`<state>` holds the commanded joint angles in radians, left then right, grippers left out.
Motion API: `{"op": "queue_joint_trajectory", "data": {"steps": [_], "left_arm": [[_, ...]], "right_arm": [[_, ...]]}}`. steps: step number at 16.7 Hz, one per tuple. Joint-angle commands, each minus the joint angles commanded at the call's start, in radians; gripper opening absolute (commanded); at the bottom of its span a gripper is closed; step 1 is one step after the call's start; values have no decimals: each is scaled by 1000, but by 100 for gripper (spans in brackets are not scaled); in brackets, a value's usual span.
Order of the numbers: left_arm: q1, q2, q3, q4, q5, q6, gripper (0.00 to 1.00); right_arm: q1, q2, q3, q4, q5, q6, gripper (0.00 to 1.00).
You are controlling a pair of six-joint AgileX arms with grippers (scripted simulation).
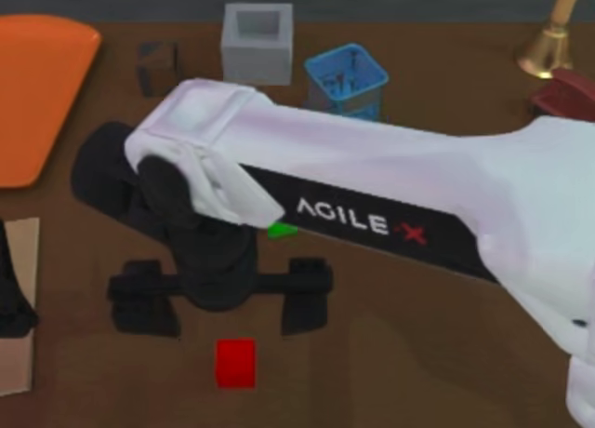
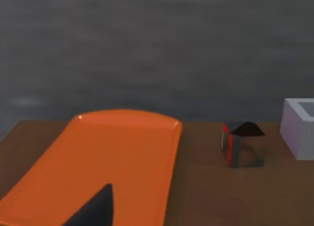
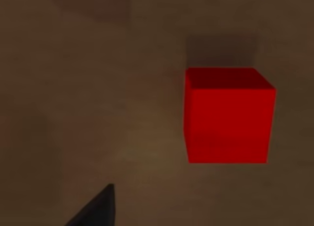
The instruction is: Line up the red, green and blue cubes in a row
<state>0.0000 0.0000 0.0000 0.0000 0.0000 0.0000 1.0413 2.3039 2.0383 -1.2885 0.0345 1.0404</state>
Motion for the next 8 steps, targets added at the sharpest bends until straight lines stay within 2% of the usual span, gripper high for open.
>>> {"op": "queue_joint_trajectory", "data": {"steps": [5,8], "left_arm": [[0,0,0,0,0,0,100],[-25,57,58,-56,11,21,100]], "right_arm": [[-6,0,4,-4,0,0,100],[-27,-50,-38,22,17,-29,100]]}}
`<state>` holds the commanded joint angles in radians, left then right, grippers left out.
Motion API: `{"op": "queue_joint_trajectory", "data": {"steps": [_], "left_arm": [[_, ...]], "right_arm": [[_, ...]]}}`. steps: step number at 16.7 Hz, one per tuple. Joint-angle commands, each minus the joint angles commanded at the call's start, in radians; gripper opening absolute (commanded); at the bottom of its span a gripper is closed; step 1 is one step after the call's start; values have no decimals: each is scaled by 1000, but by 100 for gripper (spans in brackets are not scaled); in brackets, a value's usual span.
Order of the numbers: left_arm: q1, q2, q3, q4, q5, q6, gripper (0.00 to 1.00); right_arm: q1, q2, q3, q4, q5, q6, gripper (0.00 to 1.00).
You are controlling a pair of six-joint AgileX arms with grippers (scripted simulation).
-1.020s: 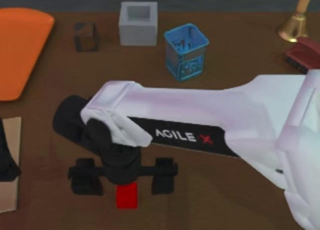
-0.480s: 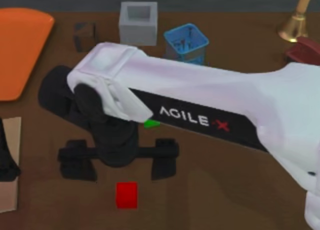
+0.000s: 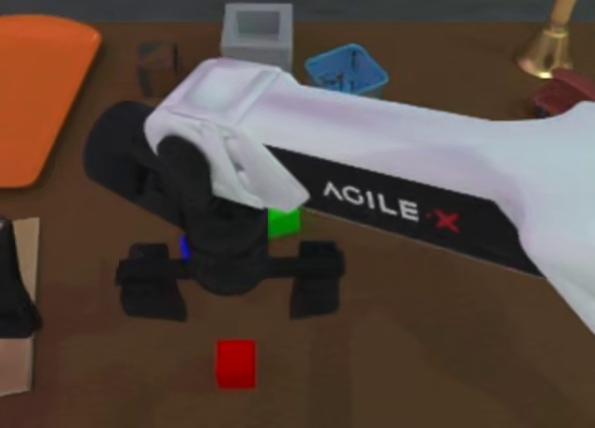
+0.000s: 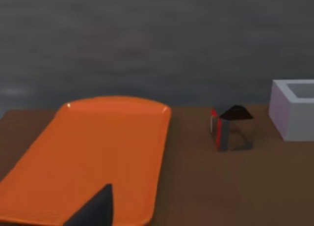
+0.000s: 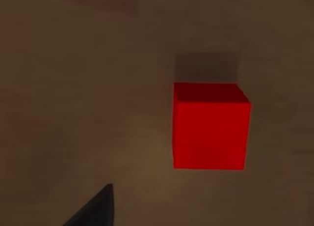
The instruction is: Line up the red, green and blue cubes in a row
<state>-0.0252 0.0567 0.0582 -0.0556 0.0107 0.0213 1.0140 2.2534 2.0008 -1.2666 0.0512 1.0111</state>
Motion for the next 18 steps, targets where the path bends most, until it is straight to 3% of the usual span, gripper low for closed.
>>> {"op": "queue_joint_trajectory", "data": {"steps": [5,11,15,18], "left_arm": [[-105,301,306,-259,35,102,100],[-271,944,917,-694,70,290,100],[-373,1411,1324,-964,79,421,100],[-433,1710,1572,-1113,75,510,100]], "right_arm": [[-114,-269,-212,132,62,-133,100],[-353,-855,-677,401,126,-387,100],[-539,-1295,-1057,611,134,-577,100],[-670,-1584,-1328,768,118,-708,100]]}}
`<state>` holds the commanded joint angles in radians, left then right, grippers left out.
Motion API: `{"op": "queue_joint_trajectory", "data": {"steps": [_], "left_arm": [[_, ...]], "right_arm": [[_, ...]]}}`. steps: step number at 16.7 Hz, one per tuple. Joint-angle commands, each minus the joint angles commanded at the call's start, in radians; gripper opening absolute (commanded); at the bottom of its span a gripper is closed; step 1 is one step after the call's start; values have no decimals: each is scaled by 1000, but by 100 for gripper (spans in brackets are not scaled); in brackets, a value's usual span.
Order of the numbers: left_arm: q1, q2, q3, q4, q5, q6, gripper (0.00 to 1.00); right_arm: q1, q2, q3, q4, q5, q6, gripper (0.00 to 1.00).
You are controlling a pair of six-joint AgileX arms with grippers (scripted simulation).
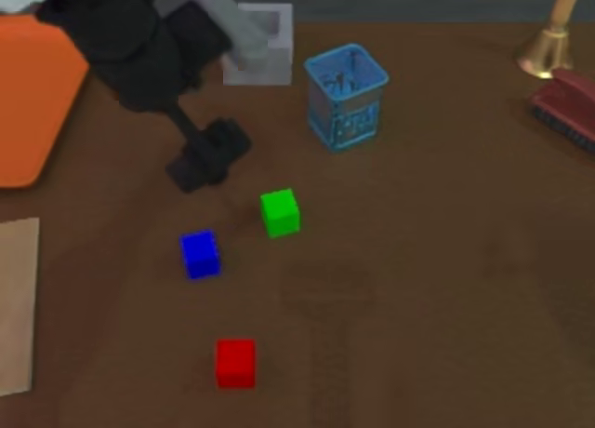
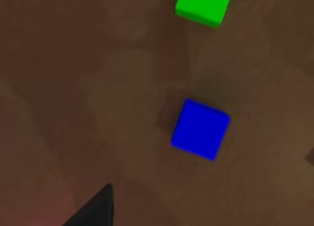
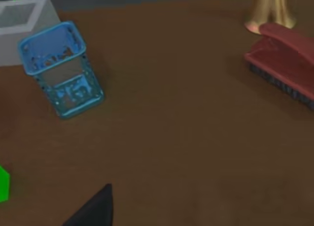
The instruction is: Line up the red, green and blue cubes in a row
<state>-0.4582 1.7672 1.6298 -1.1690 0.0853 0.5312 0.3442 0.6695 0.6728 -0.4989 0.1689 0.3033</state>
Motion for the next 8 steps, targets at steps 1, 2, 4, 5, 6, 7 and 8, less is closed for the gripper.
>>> {"op": "queue_joint_trajectory", "data": {"steps": [1,2,4,5,6,7,8], "left_arm": [[-16,86,70,-38,-4,27,100],[-31,166,136,-71,-8,53,100],[-55,311,255,-122,-20,100,100],[-65,375,310,-140,-27,120,100],[-72,435,361,-154,-34,139,100],[-79,488,408,-164,-42,156,100],[-84,535,450,-171,-50,171,100]], "right_arm": [[-40,-83,-83,51,-10,-39,100],[-79,-159,-163,102,-22,-77,100],[-150,-297,-308,203,-50,-145,100],[-183,-359,-373,251,-65,-175,100],[-212,-418,-432,296,-81,-202,100],[-239,-472,-485,338,-97,-225,100],[-262,-523,-532,376,-112,-245,100]]}}
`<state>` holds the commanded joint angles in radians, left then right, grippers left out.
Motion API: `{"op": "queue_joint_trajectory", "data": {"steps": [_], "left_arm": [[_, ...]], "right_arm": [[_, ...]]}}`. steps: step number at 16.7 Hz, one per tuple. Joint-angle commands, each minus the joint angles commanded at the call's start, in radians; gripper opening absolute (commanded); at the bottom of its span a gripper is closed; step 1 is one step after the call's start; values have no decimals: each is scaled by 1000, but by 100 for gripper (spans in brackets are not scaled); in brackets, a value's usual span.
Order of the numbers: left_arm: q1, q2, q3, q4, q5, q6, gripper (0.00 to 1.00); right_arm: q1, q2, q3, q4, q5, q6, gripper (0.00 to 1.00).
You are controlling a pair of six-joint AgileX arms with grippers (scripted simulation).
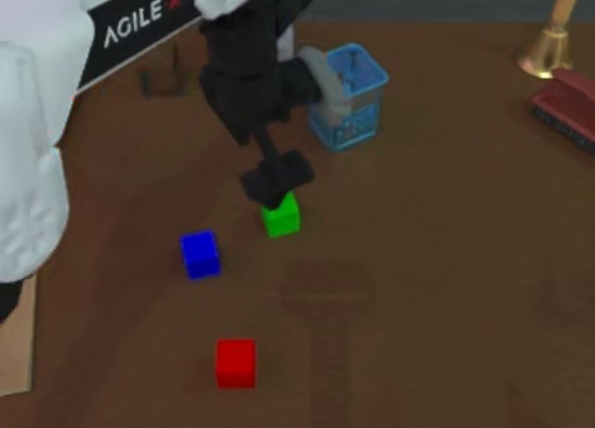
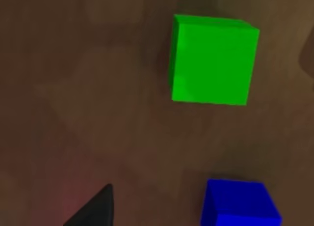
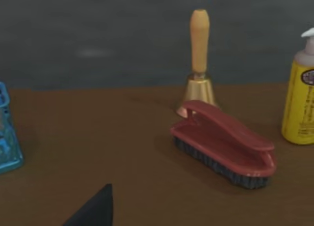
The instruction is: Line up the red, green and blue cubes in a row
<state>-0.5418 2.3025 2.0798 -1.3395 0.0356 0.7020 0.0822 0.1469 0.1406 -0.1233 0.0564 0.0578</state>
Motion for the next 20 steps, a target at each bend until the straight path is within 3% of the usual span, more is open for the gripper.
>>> {"op": "queue_joint_trajectory", "data": {"steps": [6,13,20], "left_arm": [[-11,129,116,5,-30,43,100],[-7,130,96,22,-30,44,100],[-9,180,-91,266,-29,45,100]], "right_arm": [[-72,-147,-141,123,-56,-58,100],[-72,-147,-141,123,-56,-58,100],[-72,-147,-141,123,-56,-58,100]]}}
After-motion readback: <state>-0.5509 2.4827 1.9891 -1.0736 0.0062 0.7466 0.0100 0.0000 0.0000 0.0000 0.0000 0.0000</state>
